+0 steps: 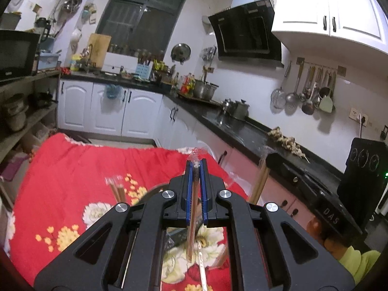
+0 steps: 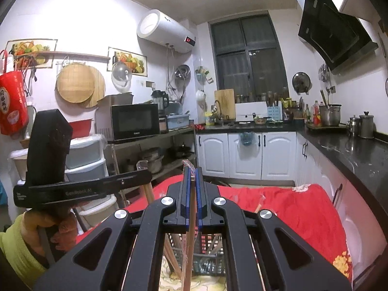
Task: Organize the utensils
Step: 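Lift the chopstick upright with the left tool and carry it above the caddy, then lower the held chopstick into the green caddy with the left tool, then open the left tool to drop the chopstick into the caddy, then move the left tool down to a wrapped chopstick lying on the cloth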
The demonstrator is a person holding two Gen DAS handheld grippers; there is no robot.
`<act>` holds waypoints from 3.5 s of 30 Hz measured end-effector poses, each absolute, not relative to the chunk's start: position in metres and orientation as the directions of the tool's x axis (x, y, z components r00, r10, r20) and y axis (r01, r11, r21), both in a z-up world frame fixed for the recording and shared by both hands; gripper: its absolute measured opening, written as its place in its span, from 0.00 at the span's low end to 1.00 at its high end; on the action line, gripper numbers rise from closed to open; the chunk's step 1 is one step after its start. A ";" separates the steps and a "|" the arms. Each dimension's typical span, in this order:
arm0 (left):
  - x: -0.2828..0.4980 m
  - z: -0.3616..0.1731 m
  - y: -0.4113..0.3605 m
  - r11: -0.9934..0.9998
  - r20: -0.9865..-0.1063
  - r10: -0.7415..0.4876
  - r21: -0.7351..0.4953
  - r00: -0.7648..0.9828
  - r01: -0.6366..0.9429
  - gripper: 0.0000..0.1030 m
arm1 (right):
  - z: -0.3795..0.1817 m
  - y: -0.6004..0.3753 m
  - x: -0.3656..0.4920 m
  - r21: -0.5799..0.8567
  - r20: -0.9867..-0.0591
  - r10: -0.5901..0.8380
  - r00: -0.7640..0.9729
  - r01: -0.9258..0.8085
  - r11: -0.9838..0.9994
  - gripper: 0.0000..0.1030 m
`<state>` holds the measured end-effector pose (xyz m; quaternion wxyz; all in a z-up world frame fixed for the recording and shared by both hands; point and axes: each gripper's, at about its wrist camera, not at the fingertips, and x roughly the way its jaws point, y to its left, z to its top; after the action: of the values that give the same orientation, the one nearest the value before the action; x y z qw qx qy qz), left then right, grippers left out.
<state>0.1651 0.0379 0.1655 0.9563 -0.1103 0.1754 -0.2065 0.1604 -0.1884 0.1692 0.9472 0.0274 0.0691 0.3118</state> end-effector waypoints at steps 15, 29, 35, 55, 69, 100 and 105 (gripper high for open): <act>0.176 0.195 0.060 0.931 -0.201 -0.321 -0.245 0.925 0.270 0.03 | 0.201 -0.174 0.186 0.084 0.014 0.590 0.808 -0.589 0.804 0.04; 0.193 0.180 0.063 0.950 -0.184 -0.256 -0.231 0.949 0.212 0.03 | 0.198 -0.171 0.213 0.080 0.049 0.553 0.831 -0.556 0.828 0.04; 0.198 0.162 0.063 0.956 -0.197 -0.236 -0.225 0.952 0.190 0.03 | 0.181 -0.167 0.220 0.068 0.057 0.530 0.846 -0.533 0.844 0.04; 0.220 0.110 0.052 0.960 -0.289 -0.235 -0.220 0.928 0.175 0.03 | 0.124 -0.151 0.249 0.070 -0.025 0.463 0.886 -0.461 0.885 0.05; 0.198 0.111 0.057 0.949 -0.300 -0.258 -0.256 0.918 0.183 0.58 | 0.125 -0.182 0.224 0.127 -0.122 0.479 0.869 -0.464 0.876 0.33; 0.164 0.026 -0.009 0.921 -0.531 -0.390 -0.222 0.752 0.320 0.78 | 0.021 -0.243 0.163 0.113 -0.562 0.310 0.767 -0.300 0.947 0.45; 0.162 0.006 -0.021 0.911 -0.588 -0.410 -0.228 0.697 0.344 0.78 | 0.005 -0.248 0.160 0.109 -0.610 0.297 0.734 -0.294 0.950 0.45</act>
<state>0.1617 -0.0206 0.0065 0.9198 -0.0500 0.3308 -0.2050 0.1600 -0.2475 0.0054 0.9313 0.0027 0.3280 0.1587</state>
